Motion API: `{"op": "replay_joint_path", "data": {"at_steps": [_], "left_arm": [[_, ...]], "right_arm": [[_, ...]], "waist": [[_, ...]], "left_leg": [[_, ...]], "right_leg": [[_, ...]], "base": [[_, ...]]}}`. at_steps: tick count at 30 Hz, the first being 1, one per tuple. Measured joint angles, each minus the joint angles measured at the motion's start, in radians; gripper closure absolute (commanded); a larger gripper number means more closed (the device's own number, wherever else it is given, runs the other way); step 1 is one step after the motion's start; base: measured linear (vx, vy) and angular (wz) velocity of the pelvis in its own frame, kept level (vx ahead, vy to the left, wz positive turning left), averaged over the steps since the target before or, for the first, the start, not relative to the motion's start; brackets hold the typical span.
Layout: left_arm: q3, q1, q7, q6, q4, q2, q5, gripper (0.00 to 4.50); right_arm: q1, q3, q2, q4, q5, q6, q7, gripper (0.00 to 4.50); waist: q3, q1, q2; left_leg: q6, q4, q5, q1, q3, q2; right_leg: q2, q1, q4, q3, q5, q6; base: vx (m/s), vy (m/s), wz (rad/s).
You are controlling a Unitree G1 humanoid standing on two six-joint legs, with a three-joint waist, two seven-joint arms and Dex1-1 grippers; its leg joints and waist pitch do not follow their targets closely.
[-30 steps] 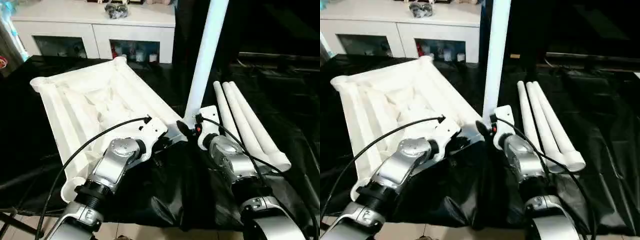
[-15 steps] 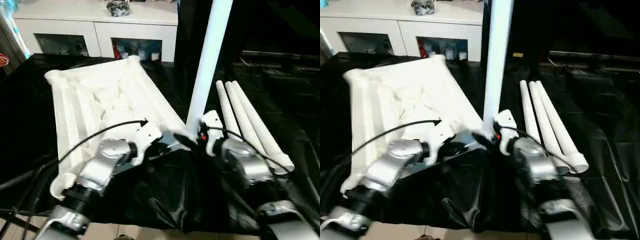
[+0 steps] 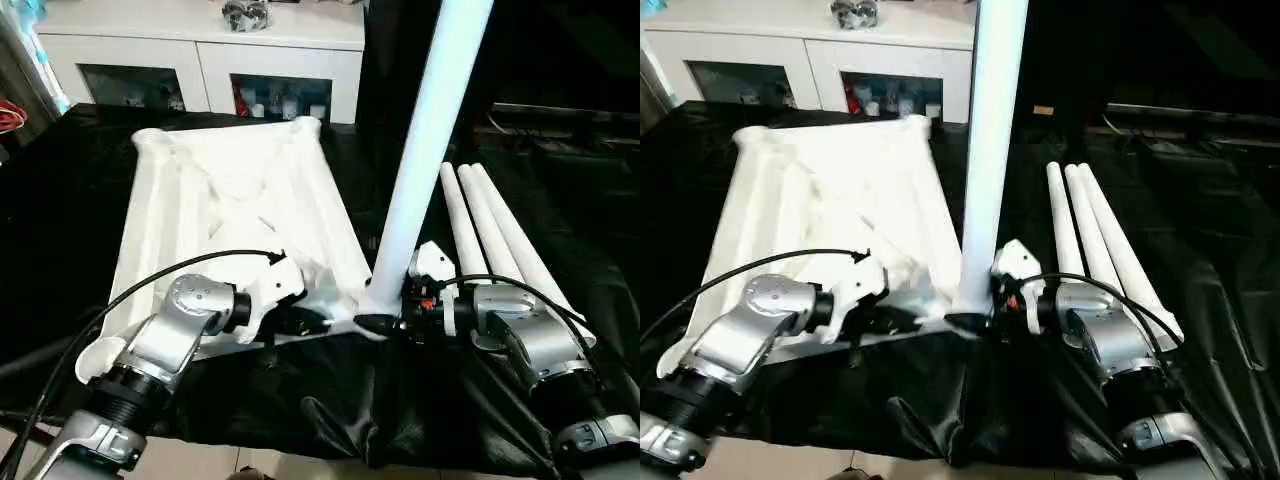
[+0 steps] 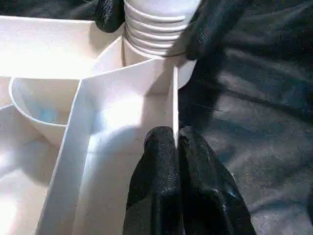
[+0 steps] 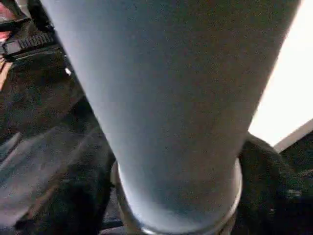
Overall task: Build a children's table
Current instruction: Rotate leg to tighten
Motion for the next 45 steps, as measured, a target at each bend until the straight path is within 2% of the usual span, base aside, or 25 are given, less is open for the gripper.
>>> {"op": "replay_joint_path", "data": {"at_steps": [1,5,9,17,24,25,27,30,32,37,45], "left_arm": [[0.000,0.000,-0.003,0.000,0.000,0.002,0.000,4.50],[0.000,0.000,-0.009,0.000,0.000,0.005,-0.005,4.50],[0.004,0.003,0.032,0.000,0.004,-0.014,0.001,4.50],[0.053,-0.024,0.340,0.058,0.062,-0.171,0.072,4.50],[0.075,-0.054,0.522,0.105,0.097,-0.282,0.110,4.50],[0.075,-0.054,0.527,0.109,0.097,-0.286,0.110,4.50],[0.076,-0.054,0.527,0.116,0.091,-0.287,0.110,4.50],[0.077,-0.053,0.527,0.121,0.083,-0.285,0.110,4.50],[0.073,-0.042,0.508,0.121,0.066,-0.272,0.109,4.50],[0.065,-0.013,0.426,0.121,0.018,-0.226,0.092,4.50],[0.042,0.004,0.225,0.109,-0.019,-0.125,0.028,4.50]], "right_arm": [[0.001,0.002,0.000,-0.002,0.000,0.002,0.000,1.44],[0.008,0.005,0.006,-0.018,0.000,0.013,0.000,1.66],[0.019,-0.014,0.026,-0.016,-0.003,0.017,-0.047,1.68],[-0.079,-0.129,0.198,0.174,-0.048,-0.011,-0.483,1.73],[-0.137,-0.185,0.297,0.275,-0.080,-0.071,-0.772,1.73],[-0.138,-0.186,0.300,0.284,-0.081,-0.085,-0.781,1.38],[-0.138,-0.192,0.304,0.294,-0.081,-0.108,-0.783,1.03],[-0.138,-0.194,0.312,0.297,-0.083,-0.116,-0.777,0.90],[-0.138,-0.191,0.304,0.297,-0.086,-0.119,-0.743,0.61],[-0.122,-0.162,0.262,0.279,-0.080,-0.118,-0.596,0.61],[-0.034,-0.069,0.097,0.125,-0.067,-0.097,-0.252,0.61]], "waist": [[0.000,-0.001,0.000],[0.000,0.000,0.000],[0.000,0.000,0.000],[0.000,-0.033,-0.002],[-0.001,-0.031,-0.001],[-0.001,-0.030,0.000],[-0.001,-0.028,0.000],[-0.001,-0.028,0.000],[-0.001,-0.030,0.000],[0.000,-0.032,0.000],[0.000,-0.011,0.000]], "left_leg": [[0.000,0.000,0.000,0.000,0.000,0.000],[0.000,0.000,0.000,0.000,0.000,0.000],[0.000,0.000,0.000,0.000,0.000,0.000],[0.000,0.000,0.000,0.004,0.000,0.000],[0.000,0.000,0.000,0.003,0.000,-0.001],[0.000,0.000,0.000,0.003,0.000,-0.001],[0.000,-0.001,0.000,0.002,0.000,-0.001],[0.000,-0.001,0.000,0.001,0.000,-0.001],[0.000,-0.001,0.000,0.001,0.000,0.000],[0.000,-0.002,0.000,0.001,0.000,0.000],[0.000,-0.001,0.000,-0.001,0.000,0.000]], "right_leg": [[0.000,0.000,0.000,0.000,0.000,0.000],[0.000,0.000,0.000,0.000,0.000,0.000],[0.000,0.000,0.000,0.000,0.000,0.000],[0.000,0.001,0.002,0.001,0.001,-0.001],[0.000,0.001,0.000,0.001,0.001,-0.001],[0.000,0.001,0.000,0.001,0.001,0.000],[0.000,0.001,-0.001,0.001,0.000,0.001],[0.000,0.000,-0.001,0.000,0.000,0.001],[0.000,0.000,-0.001,0.000,0.000,0.001],[0.000,-0.001,-0.001,0.000,0.000,0.001],[0.000,-0.002,-0.001,0.000,0.000,0.001]], "base": [[0.000,0.000,0.00],[0.000,0.000,0.00],[0.000,0.000,0.00],[0.000,0.000,0.00],[0.000,0.000,0.00],[0.000,0.000,0.00],[0.000,0.000,0.00],[0.000,0.000,0.00],[0.000,0.000,0.00],[0.000,0.000,0.00],[0.000,0.000,0.00]]}}
